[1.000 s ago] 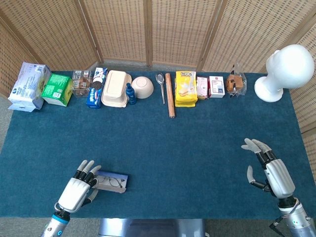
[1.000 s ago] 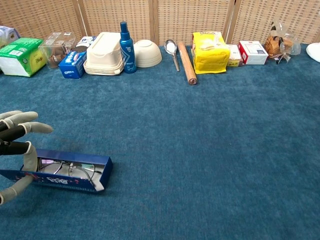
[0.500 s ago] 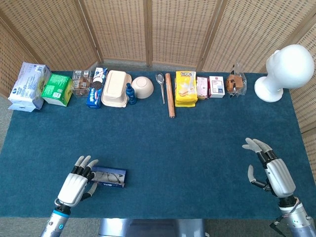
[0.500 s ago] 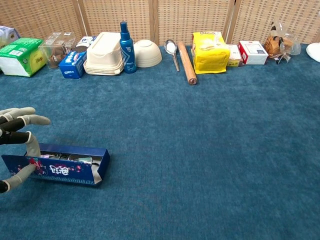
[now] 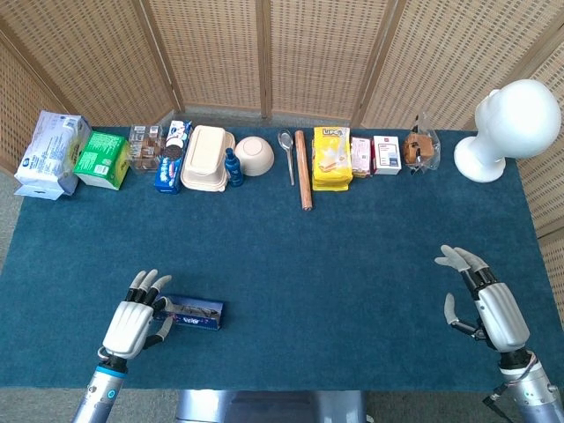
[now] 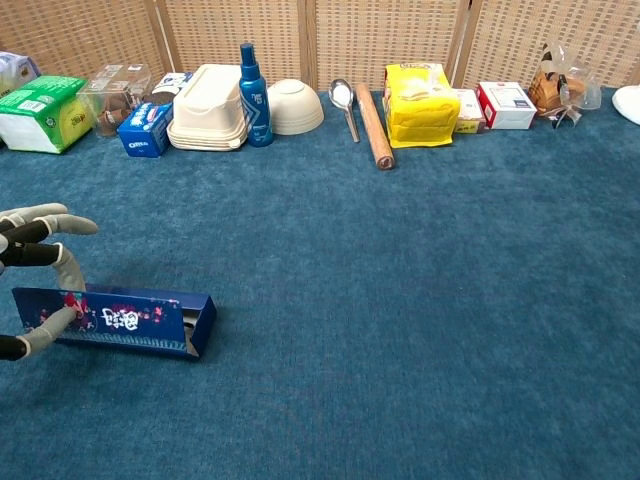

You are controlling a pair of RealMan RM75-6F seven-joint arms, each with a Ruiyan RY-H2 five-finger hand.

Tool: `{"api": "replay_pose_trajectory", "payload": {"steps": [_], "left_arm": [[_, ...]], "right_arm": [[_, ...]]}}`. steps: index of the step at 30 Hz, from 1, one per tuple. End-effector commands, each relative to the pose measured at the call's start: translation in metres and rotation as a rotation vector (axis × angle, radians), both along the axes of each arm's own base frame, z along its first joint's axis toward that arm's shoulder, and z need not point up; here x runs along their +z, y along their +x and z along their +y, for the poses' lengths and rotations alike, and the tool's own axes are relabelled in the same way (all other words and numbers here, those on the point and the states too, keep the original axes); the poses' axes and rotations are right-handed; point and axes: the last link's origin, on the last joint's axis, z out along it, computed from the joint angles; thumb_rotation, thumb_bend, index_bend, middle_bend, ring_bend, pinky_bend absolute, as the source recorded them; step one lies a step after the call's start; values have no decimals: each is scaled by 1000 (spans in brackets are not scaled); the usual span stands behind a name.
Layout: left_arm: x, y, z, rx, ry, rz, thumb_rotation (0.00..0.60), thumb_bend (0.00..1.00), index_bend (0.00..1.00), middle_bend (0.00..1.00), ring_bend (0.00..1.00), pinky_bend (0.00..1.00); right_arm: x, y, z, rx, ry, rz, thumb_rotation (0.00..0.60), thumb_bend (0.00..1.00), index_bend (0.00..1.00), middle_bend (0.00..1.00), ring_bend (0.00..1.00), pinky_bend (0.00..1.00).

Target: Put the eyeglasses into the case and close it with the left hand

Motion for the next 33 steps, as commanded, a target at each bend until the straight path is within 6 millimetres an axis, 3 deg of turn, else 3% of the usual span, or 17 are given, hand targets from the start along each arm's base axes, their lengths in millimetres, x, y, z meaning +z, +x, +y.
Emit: {"api": "replay_pose_trajectory", "payload": {"steps": [1, 17, 20, 23, 30, 33], "left_arm": [[-1, 1, 5, 13, 0, -10, 585, 414, 501, 146, 33, 0], [-12, -1, 30, 71, 9, -21, 586, 414, 483, 133, 18, 0], [-13, -3, 32, 79, 11, -16, 577, 414, 393, 95, 3, 0], [-13, -5, 34, 90, 7, -10, 560, 412, 236, 20, 0, 0], [-13, -7, 38, 96, 23, 31, 487, 410, 39, 0, 0, 0], [-13, -9, 40, 97, 34, 55, 478, 401, 5, 0, 0, 0]], "right_arm": [[0, 0, 0, -1, 0, 1, 424, 664, 18, 260, 124, 147], [2, -3, 0, -18, -1, -1, 418, 664, 15, 261, 127, 147], [2, -3, 0, -19, -2, -3, 418, 664, 15, 262, 128, 147], [3, -3, 0, -20, -2, -6, 415, 664, 16, 262, 129, 147], [5, -3, 2, -27, -4, -18, 403, 663, 17, 263, 132, 147], [6, -4, 2, -27, -7, -23, 399, 663, 19, 263, 133, 147]]}}
